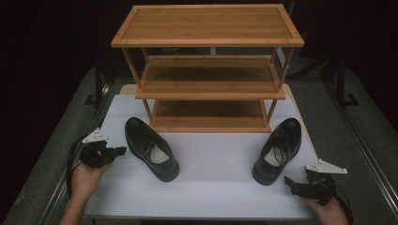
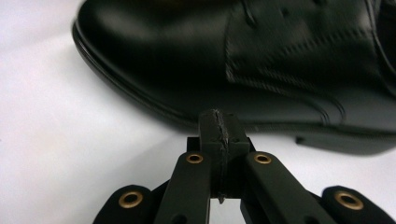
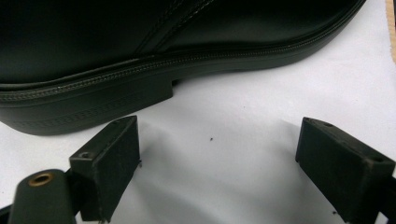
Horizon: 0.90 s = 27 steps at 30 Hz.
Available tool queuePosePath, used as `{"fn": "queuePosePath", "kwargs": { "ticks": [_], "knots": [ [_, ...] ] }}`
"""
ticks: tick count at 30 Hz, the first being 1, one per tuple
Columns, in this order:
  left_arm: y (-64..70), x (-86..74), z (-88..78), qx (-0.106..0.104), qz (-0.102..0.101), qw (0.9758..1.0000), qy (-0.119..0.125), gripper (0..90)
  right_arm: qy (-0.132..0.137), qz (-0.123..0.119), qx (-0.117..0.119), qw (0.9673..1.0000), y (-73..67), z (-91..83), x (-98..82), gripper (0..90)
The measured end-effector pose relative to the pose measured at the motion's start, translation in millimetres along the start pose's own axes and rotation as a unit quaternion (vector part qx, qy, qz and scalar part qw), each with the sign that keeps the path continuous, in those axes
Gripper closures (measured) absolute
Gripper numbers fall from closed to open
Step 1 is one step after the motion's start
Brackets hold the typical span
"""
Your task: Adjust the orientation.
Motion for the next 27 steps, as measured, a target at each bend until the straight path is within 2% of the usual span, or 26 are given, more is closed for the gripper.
{"fn": "queuePosePath", "kwargs": {
  "ticks": [7,8,9,12,13,14,19,20,23,25,26,27],
  "knots": [
    [-20.2,21.8,10.5,0.007,-0.002,0.9999,0.009,90.0,0.000,0.000,0.000,1.0000,0.1,0.0,0.0,13.0],
    [-26.5,26.9,13.4,0.008,-0.005,0.9999,0.013,90.0,0.000,0.000,0.001,1.0000,0.1,0.1,0.0,13.0],
    [-26.5,26.9,13.4,0.008,-0.005,0.9999,0.013,90.0,0.000,0.001,0.001,1.0000,0.1,0.0,0.0,13.0],
    [-38.3,35.2,19.4,0.016,-0.014,0.9996,0.019,90.0,0.001,0.000,0.000,1.0000,0.1,-0.1,-0.2,13.2],
    [-44.6,39.7,23.0,0.021,-0.011,0.9996,0.017,90.0,0.003,0.000,0.001,1.0000,0.0,-0.4,-0.3,13.4],
    [-44.6,39.7,23.0,0.021,-0.011,0.9996,0.017,90.0,0.003,0.000,0.001,1.0000,0.0,-0.4,-0.3,13.4],
    [-63.5,53.0,33.6,0.031,-0.011,0.9992,0.021,90.0,0.002,-0.001,0.002,1.0000,-0.2,-0.5,-0.2,13.5],
    [-71.1,56.9,39.9,0.036,-0.007,0.9991,0.019,90.0,0.002,0.000,0.003,1.0000,-0.1,-0.4,-0.2,13.5],
    [-75.7,58.4,45.2,0.036,-0.007,0.9992,0.019,90.0,0.002,-0.001,0.003,1.0000,-0.1,-0.4,-0.2,13.5],
    [-85.8,58.4,59.4,0.042,-0.008,0.9990,0.010,90.0,0.002,0.000,0.003,1.0000,-0.1,-0.4,-0.2,13.5],
    [-85.8,58.4,59.4,0.042,-0.008,0.9990,0.010,90.0,0.002,0.000,0.003,1.0000,-0.1,-0.4,-0.2,13.5],
    [-90.3,56.9,66.2,0.048,-0.009,0.9988,0.007,90.0,0.002,0.000,0.003,1.0000,-0.1,-0.4,-0.2,13.5]
  ]
}}
Point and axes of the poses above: each handheld gripper's, and its own axes: z roughly forward along the jaws, x roughly out of its top, y roughly to its right, the point moved 2 cm from there along z, roughly forward along the jaws, and after that the axes turned 11 degrees about y, right-handed, at the moved point
